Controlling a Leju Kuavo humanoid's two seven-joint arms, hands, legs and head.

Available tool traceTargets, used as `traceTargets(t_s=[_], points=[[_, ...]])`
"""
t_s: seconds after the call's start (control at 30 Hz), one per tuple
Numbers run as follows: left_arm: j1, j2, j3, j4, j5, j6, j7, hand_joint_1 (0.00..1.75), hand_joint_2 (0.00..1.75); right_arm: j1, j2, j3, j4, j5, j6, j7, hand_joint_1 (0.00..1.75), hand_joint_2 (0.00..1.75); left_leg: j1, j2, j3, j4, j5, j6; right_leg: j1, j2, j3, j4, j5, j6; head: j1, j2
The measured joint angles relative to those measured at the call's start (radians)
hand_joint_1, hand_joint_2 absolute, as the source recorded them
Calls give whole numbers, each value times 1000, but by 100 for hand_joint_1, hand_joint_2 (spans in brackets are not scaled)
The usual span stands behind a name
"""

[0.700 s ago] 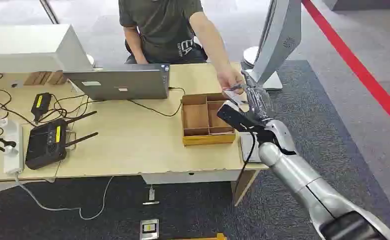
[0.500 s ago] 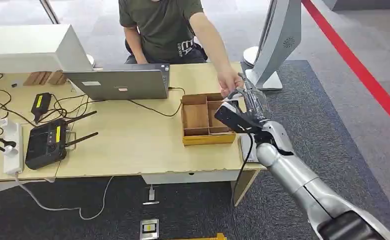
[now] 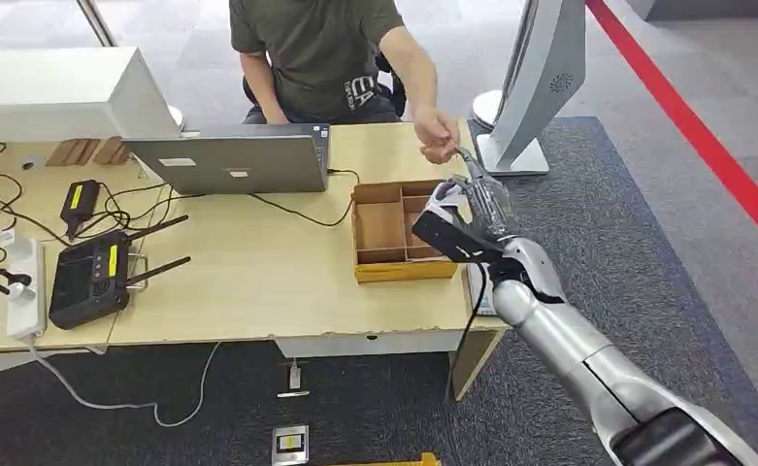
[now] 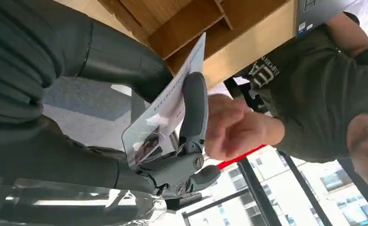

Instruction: Pass the card to the sensor for recognition and then transmit it.

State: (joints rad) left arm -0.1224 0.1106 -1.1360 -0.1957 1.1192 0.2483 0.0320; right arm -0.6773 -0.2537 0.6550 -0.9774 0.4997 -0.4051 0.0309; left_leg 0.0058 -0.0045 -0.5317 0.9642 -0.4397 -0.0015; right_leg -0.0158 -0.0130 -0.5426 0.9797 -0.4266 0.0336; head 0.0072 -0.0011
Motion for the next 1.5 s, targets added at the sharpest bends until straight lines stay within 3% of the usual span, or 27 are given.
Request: traceTargets(t_s=[0.43,0.63,0.8,0.97,1.5], points=[[0,0,0,0,16,3,0,0,175,-7,-6,16,46,4,-3,9,175,175,0,0,0,0,0,0,0,0,0,0,0,0,0,0],[3,2,0,0,24,6,11,0,175,1,-66,15,83,18,-2,53,175,175,0,0,0,1,0,0,0,0,-1,-1,0,0,0,0],[7,12,0,0,31,13,0,0,175,7,-148,11,69,80,57,125,175,175,0,0,-1,1,0,0,0,1,-1,-1,1,0,0,0],[4,16,0,0,32,15,0,0,175,7,-178,11,57,95,81,140,175,175,0,0,0,1,0,0,0,1,-1,0,1,0,0,0],[2,17,0,0,27,24,25,0,175,62,-146,49,74,109,92,93,175,175,0,1,-1,1,0,0,0,1,-1,0,1,0,0,0]])
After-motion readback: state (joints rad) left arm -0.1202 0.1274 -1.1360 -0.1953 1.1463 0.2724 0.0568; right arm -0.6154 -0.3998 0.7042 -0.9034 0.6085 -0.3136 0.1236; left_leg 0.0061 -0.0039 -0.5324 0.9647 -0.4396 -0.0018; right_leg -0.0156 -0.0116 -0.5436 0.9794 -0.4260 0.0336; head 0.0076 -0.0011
